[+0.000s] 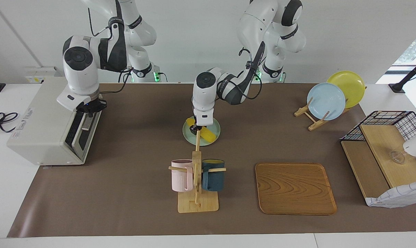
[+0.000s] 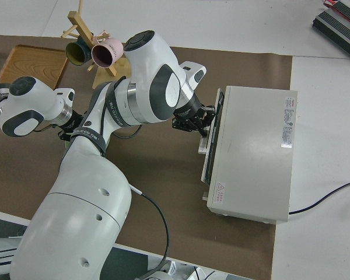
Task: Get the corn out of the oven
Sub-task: 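Grasp the corn with the left gripper and lift it toward the tray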
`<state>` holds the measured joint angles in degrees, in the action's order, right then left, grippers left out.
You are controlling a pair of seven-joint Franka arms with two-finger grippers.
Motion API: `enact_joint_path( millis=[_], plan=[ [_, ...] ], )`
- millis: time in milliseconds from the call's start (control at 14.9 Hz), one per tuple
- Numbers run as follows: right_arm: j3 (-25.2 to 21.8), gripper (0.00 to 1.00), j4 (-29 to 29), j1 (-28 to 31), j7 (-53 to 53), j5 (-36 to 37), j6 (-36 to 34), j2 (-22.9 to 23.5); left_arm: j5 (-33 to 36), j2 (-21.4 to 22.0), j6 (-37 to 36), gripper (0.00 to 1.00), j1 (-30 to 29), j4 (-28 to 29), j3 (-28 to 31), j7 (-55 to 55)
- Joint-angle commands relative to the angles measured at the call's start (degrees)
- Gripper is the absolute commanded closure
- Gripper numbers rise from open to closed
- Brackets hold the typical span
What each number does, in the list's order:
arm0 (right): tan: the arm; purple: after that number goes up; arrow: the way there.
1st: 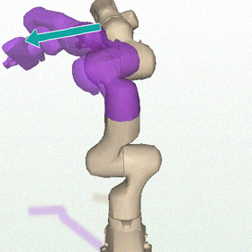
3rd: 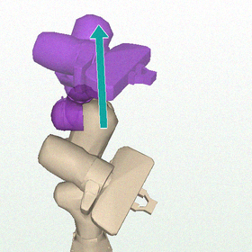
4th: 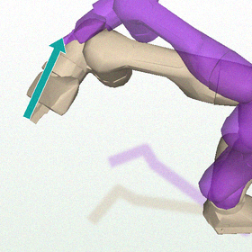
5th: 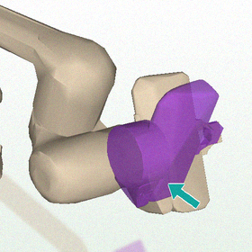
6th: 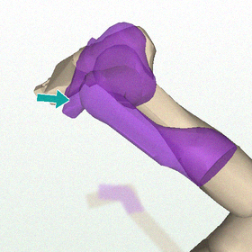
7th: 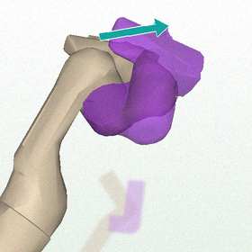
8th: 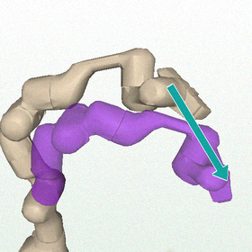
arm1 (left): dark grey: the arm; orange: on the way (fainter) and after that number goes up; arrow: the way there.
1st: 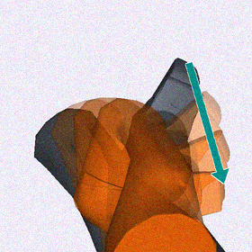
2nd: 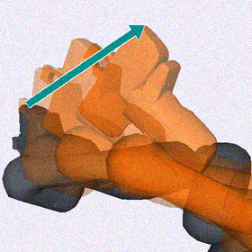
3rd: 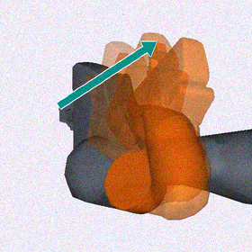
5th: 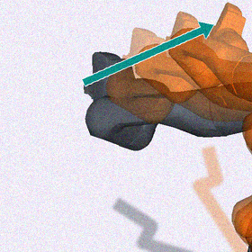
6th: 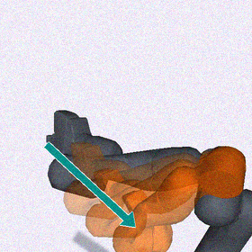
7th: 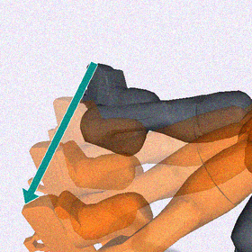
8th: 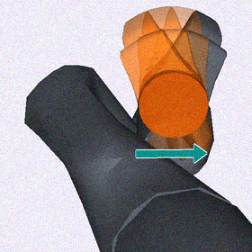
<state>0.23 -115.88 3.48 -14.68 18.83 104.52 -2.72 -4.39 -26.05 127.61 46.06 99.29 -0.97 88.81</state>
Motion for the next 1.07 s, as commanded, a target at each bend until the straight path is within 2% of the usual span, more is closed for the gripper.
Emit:
enact_joint_path(
  millis=[0,134,269,336,470,671,739,806,873,940,1007],
  plan=[
    [0.38,1.00,0.03,1.88,-3.60,-2.22,-0.80,-1.58,1.23,5.99,-6.82,1.00,-3.32,0.02,0.27,-4.41],
    [0.47,1.00,2.65,1.44,-3.61,-2.22,-2.81,-1.67,1.23,9.77,-12.71,1.00,-7.10,0.03,0.27,-14.14],
    [0.65,1.00,6.34,1.27,-3.69,-3.61,-6.94,-1.67,1.23,11.54,-15.97,1.00,-11.67,-0.24,0.27,-25.03],
    [0.65,1.00,8.45,1.26,-3.61,-7.54,-8.52,-1.67,1.23,11.72,-16.68,1.00,-14.74,-0.50,0.35,-31.70],
    [0.91,0.94,12.50,1.18,-2.91,-14.23,-10.29,-1.32,1.14,11.11,-16.69,1.00,-21.25,-2.16,0.27,-47.96],
    [1.26,0.87,15.76,0.56,1.30,-17.50,-12.40,-0.71,0.26,9.88,-13.97,1.00,-30.13,-2.61,0.09,-65.21],
    [1.26,0.79,16.03,0.56,2.88,-18.29,-12.58,-0.18,-1.31,8.92,-13.44,1.00,-32.33,-2.96,0.09,-69.00],
    [1.26,0.49,16.21,0.47,3.07,-18.91,-12.50,-0.09,-2.45,7.34,-13.44,1.00,-33.83,-4.88,0.18,-71.65],
    [1.26,0.27,16.73,0.47,3.25,-19.44,-12.41,0.00,-2.55,4.02,-13.96,1.00,-34.71,-8.29,0.09,-73.07],
    [1.26,0.00,17.26,0.56,3.42,-19.62,-12.41,0.52,-2.55,0.33,-14.31,1.00,-35.07,-12.76,0.18,-73.08],
    [1.26,0.00,18.74,0.39,4.82,-19.62,-12.75,1.05,-2.64,-3.79,-14.40,1.00,-35.33,-17.59,0.18,-73.08]
  ],
)
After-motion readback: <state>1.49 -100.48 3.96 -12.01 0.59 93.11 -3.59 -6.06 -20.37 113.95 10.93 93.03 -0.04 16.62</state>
